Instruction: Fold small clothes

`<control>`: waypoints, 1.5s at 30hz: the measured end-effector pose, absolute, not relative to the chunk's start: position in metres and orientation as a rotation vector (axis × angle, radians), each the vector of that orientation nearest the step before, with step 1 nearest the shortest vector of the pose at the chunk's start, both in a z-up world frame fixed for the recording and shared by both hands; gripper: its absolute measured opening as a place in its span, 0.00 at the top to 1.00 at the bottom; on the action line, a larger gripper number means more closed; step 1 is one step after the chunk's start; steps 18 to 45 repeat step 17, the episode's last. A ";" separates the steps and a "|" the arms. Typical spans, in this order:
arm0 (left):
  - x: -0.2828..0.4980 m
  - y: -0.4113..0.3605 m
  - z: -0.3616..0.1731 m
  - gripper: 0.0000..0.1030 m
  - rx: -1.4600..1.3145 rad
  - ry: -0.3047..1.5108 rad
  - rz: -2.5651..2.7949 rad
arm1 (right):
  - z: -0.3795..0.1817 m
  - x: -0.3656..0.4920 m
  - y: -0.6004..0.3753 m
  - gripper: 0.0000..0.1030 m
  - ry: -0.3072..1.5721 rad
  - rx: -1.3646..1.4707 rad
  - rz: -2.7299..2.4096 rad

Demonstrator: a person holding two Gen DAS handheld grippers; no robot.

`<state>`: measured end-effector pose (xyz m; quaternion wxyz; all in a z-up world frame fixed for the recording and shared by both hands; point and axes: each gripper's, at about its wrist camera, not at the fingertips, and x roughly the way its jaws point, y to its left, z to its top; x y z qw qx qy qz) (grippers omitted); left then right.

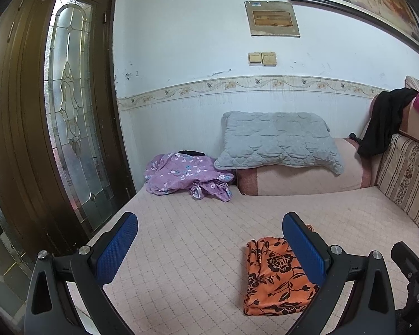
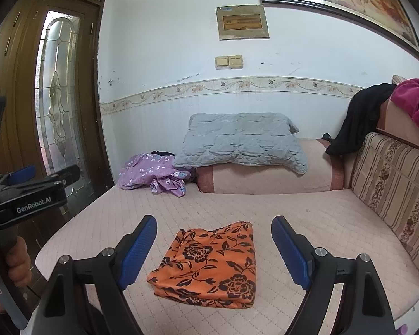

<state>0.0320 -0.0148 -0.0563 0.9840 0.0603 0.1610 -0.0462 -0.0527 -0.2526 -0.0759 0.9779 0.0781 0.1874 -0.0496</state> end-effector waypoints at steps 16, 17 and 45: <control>0.065 -0.041 -0.073 0.00 0.152 0.362 -0.114 | -0.101 -0.014 -0.276 0.16 0.417 0.190 -0.075; 0.071 -0.042 -0.076 0.00 0.147 0.373 -0.110 | -0.105 -0.008 -0.280 0.16 0.422 0.189 -0.075; 0.071 -0.042 -0.076 0.00 0.147 0.373 -0.110 | -0.105 -0.008 -0.280 0.16 0.422 0.189 -0.075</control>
